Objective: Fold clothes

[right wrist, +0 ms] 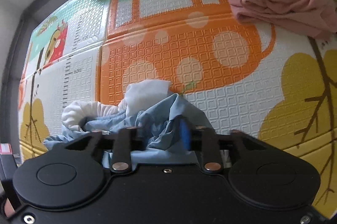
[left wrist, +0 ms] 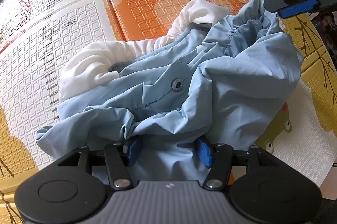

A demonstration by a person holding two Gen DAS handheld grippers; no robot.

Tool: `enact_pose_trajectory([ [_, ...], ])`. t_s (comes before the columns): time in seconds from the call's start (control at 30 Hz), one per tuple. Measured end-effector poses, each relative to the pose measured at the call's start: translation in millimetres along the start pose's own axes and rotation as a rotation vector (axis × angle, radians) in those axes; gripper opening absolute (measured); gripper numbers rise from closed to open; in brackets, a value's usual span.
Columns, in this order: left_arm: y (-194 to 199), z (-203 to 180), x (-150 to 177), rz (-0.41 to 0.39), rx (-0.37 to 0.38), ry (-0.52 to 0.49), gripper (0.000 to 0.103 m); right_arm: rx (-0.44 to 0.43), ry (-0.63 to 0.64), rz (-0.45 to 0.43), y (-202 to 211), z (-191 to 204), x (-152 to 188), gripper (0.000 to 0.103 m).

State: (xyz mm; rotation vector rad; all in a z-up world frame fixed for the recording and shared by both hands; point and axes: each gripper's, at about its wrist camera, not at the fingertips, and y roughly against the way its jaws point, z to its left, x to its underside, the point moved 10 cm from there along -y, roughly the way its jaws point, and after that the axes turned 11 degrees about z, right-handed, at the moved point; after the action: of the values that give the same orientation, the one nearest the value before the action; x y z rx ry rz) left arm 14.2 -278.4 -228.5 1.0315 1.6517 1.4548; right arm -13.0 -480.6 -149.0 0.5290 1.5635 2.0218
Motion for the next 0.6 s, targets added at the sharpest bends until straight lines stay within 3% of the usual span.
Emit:
enact_pose_trajectory([
  [0.27, 2, -2, 0, -0.004, -0.019, -0.009, 0.060, 0.028, -0.034, 0.049, -24, 2, 15, 0.031],
  [0.33, 2, -2, 0, -0.006, -0.023, -0.010, 0.060, 0.025, -0.050, 0.055, -33, 3, 16, 0.017],
  [0.6, 1, -3, 2, -0.007, -0.038, -0.016, 0.061, 0.023, -0.061, 0.037, -27, 5, 19, 0.002],
])
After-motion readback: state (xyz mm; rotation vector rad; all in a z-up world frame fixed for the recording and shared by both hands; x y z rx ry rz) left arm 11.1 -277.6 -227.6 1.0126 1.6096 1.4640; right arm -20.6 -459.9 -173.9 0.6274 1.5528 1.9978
